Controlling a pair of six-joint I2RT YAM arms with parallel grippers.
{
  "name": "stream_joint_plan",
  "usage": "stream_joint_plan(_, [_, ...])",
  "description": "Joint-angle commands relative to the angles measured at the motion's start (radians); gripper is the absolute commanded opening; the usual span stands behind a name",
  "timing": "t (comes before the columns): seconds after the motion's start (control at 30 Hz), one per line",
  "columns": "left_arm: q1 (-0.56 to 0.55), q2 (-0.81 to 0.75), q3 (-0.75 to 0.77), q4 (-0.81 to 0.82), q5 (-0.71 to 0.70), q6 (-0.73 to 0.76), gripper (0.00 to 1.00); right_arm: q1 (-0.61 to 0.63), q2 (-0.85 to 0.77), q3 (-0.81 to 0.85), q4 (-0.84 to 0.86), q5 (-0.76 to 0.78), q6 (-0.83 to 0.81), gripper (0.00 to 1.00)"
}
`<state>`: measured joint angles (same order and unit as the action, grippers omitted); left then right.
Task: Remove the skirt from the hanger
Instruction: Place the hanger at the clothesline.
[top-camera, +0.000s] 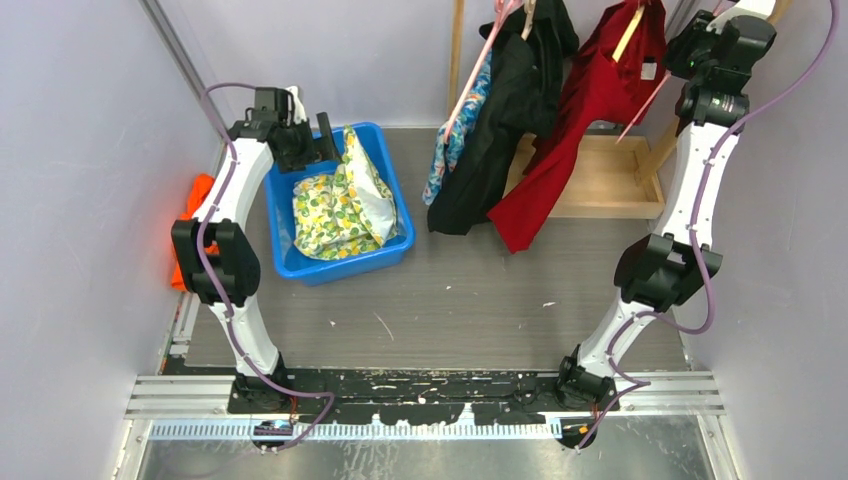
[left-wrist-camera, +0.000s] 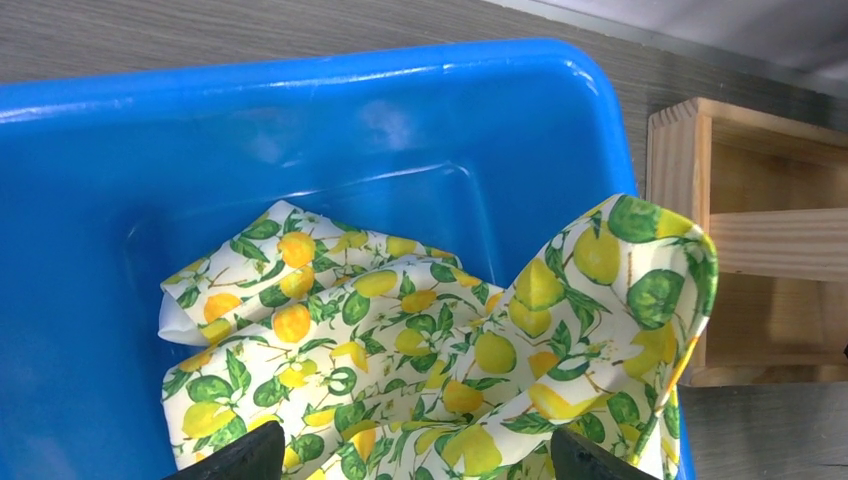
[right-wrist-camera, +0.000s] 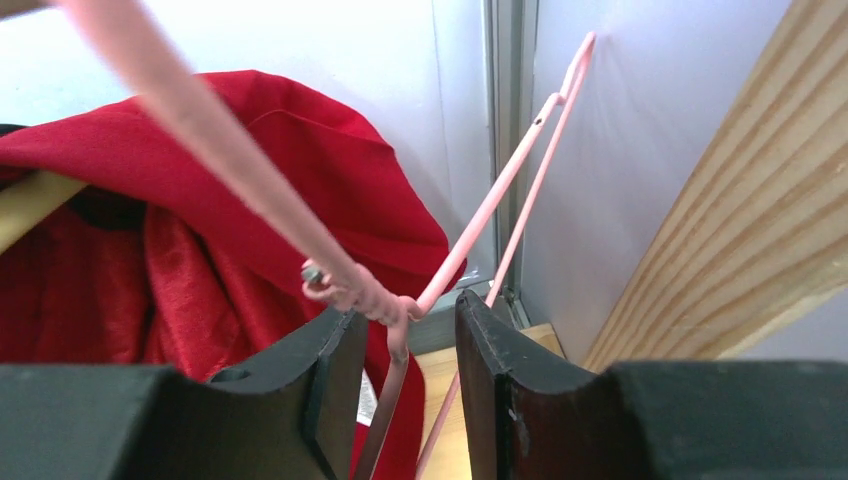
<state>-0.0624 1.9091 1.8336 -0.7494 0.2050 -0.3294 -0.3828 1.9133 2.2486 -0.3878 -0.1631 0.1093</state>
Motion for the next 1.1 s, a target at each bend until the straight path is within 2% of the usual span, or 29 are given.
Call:
stream_joint_plan(0.0, [0.004,-0.062,-0.018,0.029,0.013,0.013,0.99,-0.001,-0.073,-0.040,-0.042,-0.031,0.007,0.01])
stream_joint_plan(0.33, [0.002,-0.065,-0.027,0.025,0.028,0.030,0.99,0.001,-0.189,-0.237,0.000,-0.053,0.010,0.01])
stream_joint_plan(0.5, [0.003,-0.072,-0.042,0.026,0.036,0.033,0.99,0.002,-0.218,-0.268,-0.014,-0.040,-0.003,0.04])
stream_joint_plan(0.53, [0.003,-0.075,-0.046,0.028,0.037,0.033,0.99,0.002,-0.222,-0.267,-0.018,-0.028,-0.007,0.08])
stream_joint_plan(0.6, [0.002,-0.079,-0.052,0.030,0.040,0.033,0.99,0.002,-0.225,-0.259,-0.020,-0.002,-0.013,0.24])
stream_joint_plan(0.67, [0.004,-0.084,-0.057,0.031,0.040,0.034,0.99,0.001,-0.225,-0.246,-0.019,0.017,-0.011,0.32])
stream_joint_plan(0.73, [0.004,-0.089,-0.059,0.030,0.036,0.036,1.00,0.003,-0.220,-0.222,-0.011,0.027,-0.004,0.50])
stream_joint_plan(0.8, [0.004,-0.091,-0.059,0.030,0.032,0.039,0.99,0.004,-0.207,-0.191,-0.010,0.027,0.001,0.55])
stream_joint_plan(0.83, [0.004,-0.093,-0.059,0.029,0.030,0.040,0.99,0.006,-0.198,-0.174,-0.012,0.030,0.002,0.61])
stream_joint_plan(0.87, [0.004,-0.095,-0.059,0.029,0.027,0.042,0.99,0.008,-0.189,-0.156,-0.016,0.032,0.001,0.70])
stream_joint_plan(0.93, [0.004,-0.096,-0.057,0.028,0.019,0.045,0.99,0.017,-0.171,-0.115,-0.028,0.032,-0.008,0.98])
stream_joint_plan(1.07, [0.004,-0.091,-0.052,0.030,0.018,0.046,0.99,0.032,-0.154,-0.072,-0.027,0.057,-0.015,1.00])
